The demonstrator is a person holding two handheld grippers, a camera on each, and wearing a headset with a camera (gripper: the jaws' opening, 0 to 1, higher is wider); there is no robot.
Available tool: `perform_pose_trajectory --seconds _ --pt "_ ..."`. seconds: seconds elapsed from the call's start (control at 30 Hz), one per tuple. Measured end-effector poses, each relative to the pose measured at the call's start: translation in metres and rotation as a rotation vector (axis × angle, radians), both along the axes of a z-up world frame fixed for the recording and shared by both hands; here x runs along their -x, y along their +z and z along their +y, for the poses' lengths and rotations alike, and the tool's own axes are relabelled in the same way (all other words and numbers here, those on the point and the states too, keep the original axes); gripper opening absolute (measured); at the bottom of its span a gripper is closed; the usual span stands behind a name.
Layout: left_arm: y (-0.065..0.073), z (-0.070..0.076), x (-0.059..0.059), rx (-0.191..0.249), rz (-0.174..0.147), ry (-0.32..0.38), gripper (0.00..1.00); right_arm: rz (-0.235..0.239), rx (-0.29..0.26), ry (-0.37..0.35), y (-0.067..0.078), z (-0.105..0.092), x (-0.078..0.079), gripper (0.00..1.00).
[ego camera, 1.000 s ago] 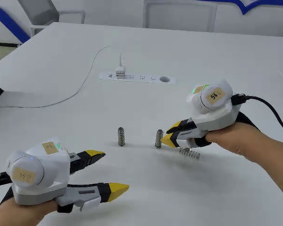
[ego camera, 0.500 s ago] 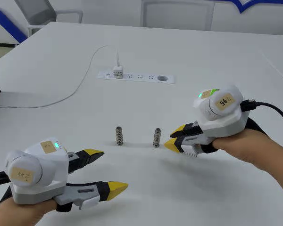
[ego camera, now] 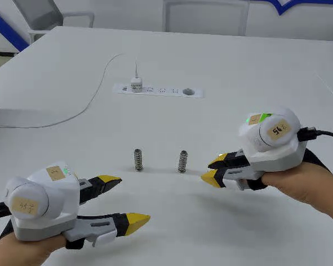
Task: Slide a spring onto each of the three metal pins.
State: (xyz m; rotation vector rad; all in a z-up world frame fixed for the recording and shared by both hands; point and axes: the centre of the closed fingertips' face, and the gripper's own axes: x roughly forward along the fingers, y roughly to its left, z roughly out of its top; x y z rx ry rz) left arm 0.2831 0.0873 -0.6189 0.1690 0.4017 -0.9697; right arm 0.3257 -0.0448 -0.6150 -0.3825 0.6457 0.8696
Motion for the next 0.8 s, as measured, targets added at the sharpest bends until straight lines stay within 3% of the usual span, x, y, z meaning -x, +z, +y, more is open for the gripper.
perform_pose_trajectory --seconds 0.3,0.8 --pt "0.001 -0.002 0.001 -0.002 0.001 -0.003 0.6 0.005 0.005 -0.024 -0.004 -0.013 0.005 0.18" --pt "0.001 -0.001 0.001 -0.008 0.002 -0.007 0.6 0.022 0.027 -0.067 -0.018 -0.039 -0.001 0.18"
